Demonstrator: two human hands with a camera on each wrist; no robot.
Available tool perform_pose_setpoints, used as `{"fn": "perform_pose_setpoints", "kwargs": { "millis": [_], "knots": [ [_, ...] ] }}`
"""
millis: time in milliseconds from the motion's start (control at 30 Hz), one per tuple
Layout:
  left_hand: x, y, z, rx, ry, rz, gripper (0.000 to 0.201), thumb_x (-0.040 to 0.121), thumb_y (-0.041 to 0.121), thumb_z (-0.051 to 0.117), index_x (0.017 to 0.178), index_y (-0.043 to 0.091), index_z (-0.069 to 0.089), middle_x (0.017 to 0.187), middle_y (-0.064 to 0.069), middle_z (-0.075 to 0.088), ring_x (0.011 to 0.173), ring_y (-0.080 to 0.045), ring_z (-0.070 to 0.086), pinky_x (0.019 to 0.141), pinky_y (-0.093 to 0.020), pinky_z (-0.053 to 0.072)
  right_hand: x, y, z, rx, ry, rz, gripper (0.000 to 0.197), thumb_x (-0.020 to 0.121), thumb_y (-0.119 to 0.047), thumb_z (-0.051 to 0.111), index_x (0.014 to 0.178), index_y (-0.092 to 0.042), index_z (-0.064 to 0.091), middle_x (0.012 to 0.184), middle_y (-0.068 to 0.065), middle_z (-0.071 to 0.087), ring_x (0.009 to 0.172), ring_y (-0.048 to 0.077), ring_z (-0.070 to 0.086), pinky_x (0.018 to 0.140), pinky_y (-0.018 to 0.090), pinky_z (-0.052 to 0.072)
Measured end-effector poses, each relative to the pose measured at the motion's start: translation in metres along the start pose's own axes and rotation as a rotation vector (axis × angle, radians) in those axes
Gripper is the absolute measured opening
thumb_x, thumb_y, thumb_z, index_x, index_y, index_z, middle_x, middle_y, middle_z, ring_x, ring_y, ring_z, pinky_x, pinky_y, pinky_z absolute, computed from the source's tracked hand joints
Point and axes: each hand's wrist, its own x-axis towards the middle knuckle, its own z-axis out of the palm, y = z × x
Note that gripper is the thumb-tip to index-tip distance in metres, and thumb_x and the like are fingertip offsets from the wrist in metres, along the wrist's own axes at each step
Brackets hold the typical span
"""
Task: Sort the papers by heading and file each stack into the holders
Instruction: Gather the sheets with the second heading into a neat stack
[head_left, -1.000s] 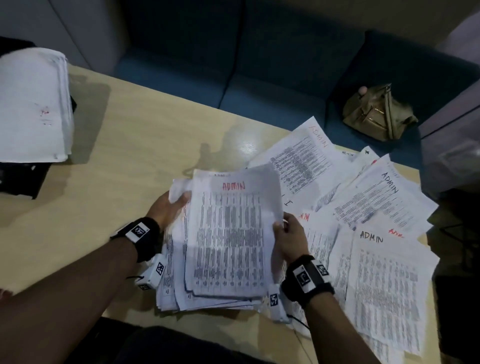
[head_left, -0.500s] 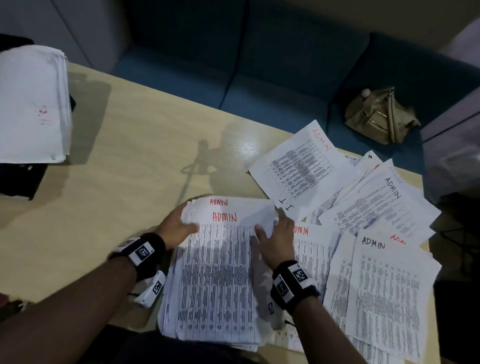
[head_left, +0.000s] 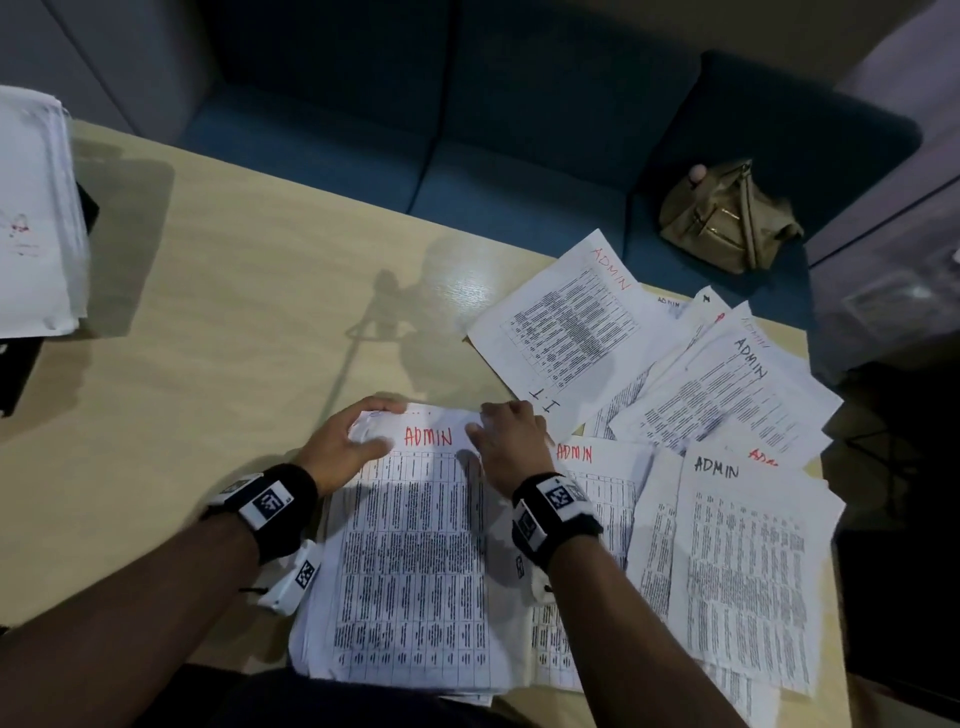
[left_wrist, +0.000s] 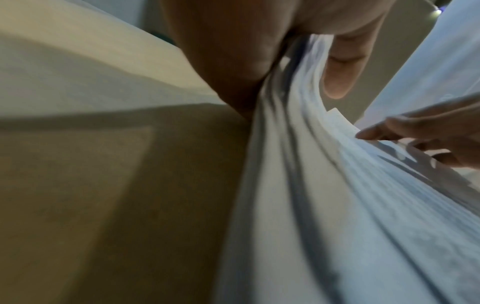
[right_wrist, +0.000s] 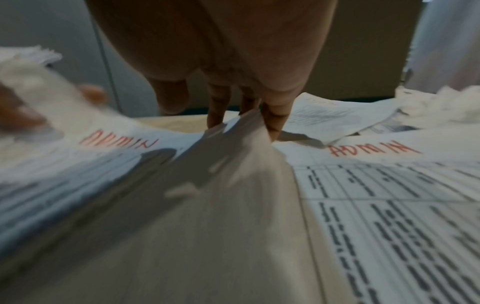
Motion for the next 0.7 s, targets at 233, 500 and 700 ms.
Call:
{"fn": "perform_pose_setpoints", "kwargs": {
  "millis": [233, 500, 700],
  "knots": [
    [0.003, -0.004, -0.004, 0.033, 0.046, 0.038, 0.038, 0.085, 0.0, 0.065, 0.108, 0.03, 0.06, 0.119, 0.02, 0.061, 0.111, -0.002, 0.056, 0.079, -0.016, 0.047, -0.049, 0.109, -0.049, 0.496, 0.658, 0.426, 0.025, 0.096, -0.012, 0.05, 0.119, -0.01, 0.061, 0.121, 0.004, 0.057, 0.114, 0.017, 0.051, 0.096, 0.028, 0.038],
    [0.009, -0.01, -0.003, 0.147, 0.059, 0.018, 0.042, 0.086, 0.005, 0.066, 0.114, 0.035, 0.06, 0.122, 0.008, 0.062, 0.111, -0.021, 0.058, 0.085, -0.033, 0.05, -0.14, 0.238, -0.012, 0.284, 0.383, 1.098, 0.073, 0.086, -0.027, 0.064, 0.147, -0.012, 0.027, 0.154, 0.017, 0.022, 0.139, 0.038, 0.027, 0.11, 0.051, 0.03],
    [0.011, -0.012, -0.004, 0.19, 0.072, 0.033, 0.041, 0.082, 0.013, 0.071, 0.113, 0.037, 0.06, 0.118, 0.01, 0.063, 0.108, -0.024, 0.059, 0.09, -0.04, 0.05, -0.146, 0.222, 0.011, 0.285, 0.383, 0.947, 0.086, 0.076, -0.051, 0.069, 0.145, -0.017, 0.03, 0.144, 0.014, 0.041, 0.127, 0.037, 0.044, 0.103, 0.05, 0.04]
  ]
}}
